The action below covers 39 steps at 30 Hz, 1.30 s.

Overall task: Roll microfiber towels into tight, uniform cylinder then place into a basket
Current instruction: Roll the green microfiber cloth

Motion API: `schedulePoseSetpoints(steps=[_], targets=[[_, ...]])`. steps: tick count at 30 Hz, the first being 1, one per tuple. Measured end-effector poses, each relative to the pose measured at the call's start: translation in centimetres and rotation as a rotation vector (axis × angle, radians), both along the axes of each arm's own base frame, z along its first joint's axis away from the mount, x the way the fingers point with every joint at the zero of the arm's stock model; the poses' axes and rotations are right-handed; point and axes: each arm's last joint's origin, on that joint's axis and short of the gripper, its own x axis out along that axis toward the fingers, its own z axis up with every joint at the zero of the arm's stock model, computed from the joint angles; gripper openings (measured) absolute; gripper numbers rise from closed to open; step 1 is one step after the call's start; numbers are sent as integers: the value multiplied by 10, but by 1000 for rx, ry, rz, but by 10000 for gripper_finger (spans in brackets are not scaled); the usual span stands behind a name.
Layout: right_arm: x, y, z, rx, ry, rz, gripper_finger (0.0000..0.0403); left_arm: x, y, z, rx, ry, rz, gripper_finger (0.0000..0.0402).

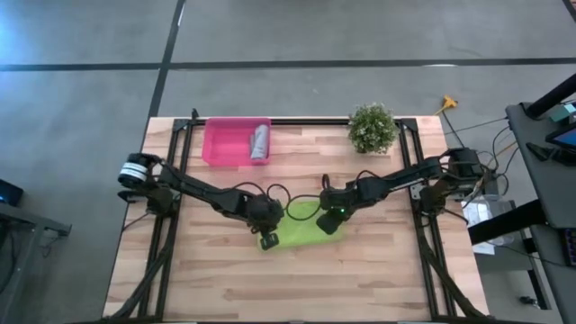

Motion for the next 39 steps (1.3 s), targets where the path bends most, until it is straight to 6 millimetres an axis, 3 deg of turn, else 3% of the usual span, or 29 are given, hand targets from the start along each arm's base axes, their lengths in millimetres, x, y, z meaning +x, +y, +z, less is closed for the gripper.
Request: schedulePoseSetpoints(steps=[10,20,29,35,39], targets=[[9,-17,-18,-26,-2,5,8,0,-4,1,-112,12,17,0],[10,-66,-18,-126,-61,40,8,-10,-20,-9,-187,56,125,0],[11,-100,-16,-215,-133,77,8,-10,-33,-9,-211,-23,173,0],[19,-108,-11,-264,-238,88,10,1,-36,1,-261,-174,150,0],[19,-104,8,-251,-348,161,35,8,-37,11,-279,-260,129,0]])
